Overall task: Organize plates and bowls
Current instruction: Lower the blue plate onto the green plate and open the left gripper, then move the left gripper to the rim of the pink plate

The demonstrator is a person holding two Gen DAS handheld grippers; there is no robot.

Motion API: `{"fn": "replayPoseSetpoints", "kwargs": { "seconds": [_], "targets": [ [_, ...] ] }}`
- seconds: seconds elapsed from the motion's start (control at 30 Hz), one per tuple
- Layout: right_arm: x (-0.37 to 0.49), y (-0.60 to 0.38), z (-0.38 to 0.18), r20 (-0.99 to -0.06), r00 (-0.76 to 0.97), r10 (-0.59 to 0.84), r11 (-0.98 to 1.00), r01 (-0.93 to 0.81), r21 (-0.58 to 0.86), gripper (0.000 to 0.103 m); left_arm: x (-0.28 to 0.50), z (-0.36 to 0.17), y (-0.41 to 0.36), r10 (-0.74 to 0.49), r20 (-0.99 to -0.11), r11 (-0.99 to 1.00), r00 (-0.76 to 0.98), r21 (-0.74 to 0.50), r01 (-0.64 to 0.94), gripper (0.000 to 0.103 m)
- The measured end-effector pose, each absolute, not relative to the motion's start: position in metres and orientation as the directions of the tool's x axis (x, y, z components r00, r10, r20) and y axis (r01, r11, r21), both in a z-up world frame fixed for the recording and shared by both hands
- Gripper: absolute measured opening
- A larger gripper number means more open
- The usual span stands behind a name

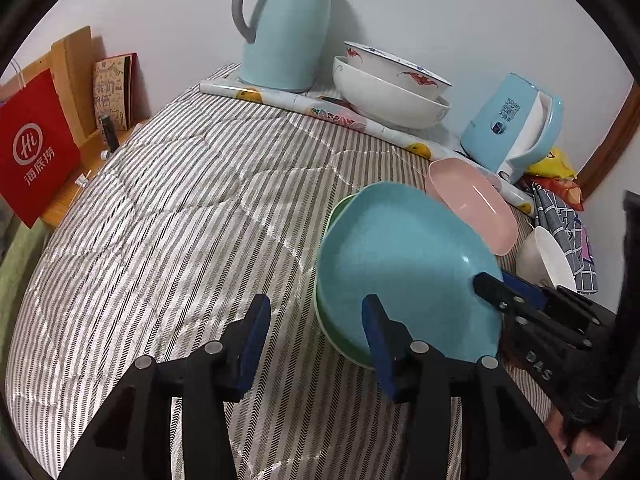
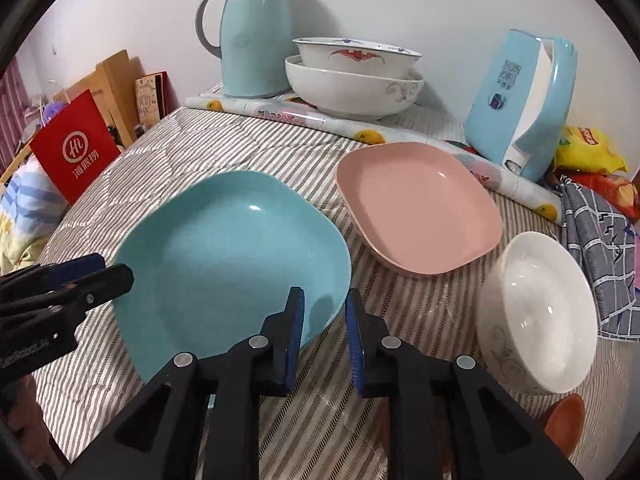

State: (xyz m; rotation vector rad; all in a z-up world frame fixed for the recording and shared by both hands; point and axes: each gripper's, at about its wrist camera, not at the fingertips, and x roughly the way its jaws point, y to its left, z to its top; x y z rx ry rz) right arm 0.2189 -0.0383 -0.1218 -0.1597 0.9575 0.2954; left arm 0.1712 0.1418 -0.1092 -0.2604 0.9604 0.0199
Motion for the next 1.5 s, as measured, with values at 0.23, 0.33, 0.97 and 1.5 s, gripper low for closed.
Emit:
{"fn": "replayPoseSetpoints", "kwargs": {
  "seconds": [0.23,0.33,0.97,1.5],
  "targets": [
    [0.235,-0.04,-0.124,-0.815,0.554,0.168,0.958,-0.287,0.002,0.022,0.172,-0.107,0.144,-0.097,-0.809,0.966,0.58,-0.217,-0.141,0.045],
    [0.236,-0.045,-0.116,-0.804,0.571,0.168,0.961,-0.276,0.006,0.037,0.174,-0.107,0.144,-0.098,-0.81,0.965,0.578,-0.22,-0.144,0.045],
    [0.24,-0.118,-0.077,-0.774,0.622,0.12,0.988,-0.153,0.03,0.055,0.206,-0.075,0.101,-0.083,-0.78,0.977,0.62,-0.187,-0.105,0.045],
    [0.272,-0.168,-0.063,-0.787,0.604,0.127,0.992,-0.098,0.084,0.063,0.273,-0.069,0.052,-0.136,-0.788,0.983,0.6,-0.182,-0.016,0.045]
  ]
}}
